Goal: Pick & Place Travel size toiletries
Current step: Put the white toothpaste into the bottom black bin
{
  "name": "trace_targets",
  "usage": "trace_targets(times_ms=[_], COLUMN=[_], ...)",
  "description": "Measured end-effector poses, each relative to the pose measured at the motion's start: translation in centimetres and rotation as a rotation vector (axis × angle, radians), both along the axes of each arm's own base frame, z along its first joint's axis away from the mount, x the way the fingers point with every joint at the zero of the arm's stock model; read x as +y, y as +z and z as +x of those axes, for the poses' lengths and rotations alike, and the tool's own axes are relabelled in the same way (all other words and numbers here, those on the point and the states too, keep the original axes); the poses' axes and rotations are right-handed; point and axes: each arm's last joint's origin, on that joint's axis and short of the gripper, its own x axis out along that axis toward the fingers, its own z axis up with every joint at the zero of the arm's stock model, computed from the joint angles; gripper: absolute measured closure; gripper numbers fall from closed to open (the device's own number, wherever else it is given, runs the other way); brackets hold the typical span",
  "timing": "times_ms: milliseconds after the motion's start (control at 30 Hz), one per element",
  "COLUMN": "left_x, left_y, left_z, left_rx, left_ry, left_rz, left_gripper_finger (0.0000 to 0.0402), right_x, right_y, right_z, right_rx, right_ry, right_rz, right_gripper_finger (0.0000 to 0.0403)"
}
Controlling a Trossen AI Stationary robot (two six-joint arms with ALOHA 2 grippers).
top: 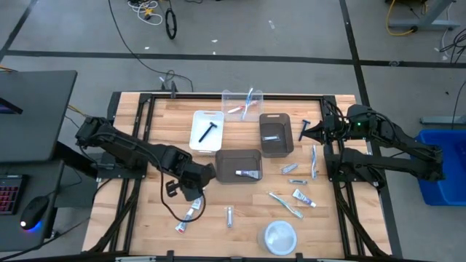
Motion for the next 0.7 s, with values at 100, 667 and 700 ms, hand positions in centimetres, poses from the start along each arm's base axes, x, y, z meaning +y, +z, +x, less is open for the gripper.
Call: trace_targets(times_ms=[100,667,700], left_x=[-0.2,-1.2,-1.3], left_y=[-0.6,-3.7,-4.0], left_z=[0.0,1.2,1.3], left_rx=[0.037,0.131,0.144], left_ry=[-0.009,-0.090,-0.097], left_rz=[0.015,0.111,0.123], left_gripper_finger=[0.0254,0.0191,0.0192], right_x=[0.0,0.0,0.0], right_y=[0.0,0.0,-0.1], right_z=[0.0,0.1,0.1], right_rx=[0.001,0.004,0.006], right_ry=[0.000,0.000,0.001], right_rz=[0.001,0.001,0.002], right_gripper_finger=[0.0389,0.0389,0.0389])
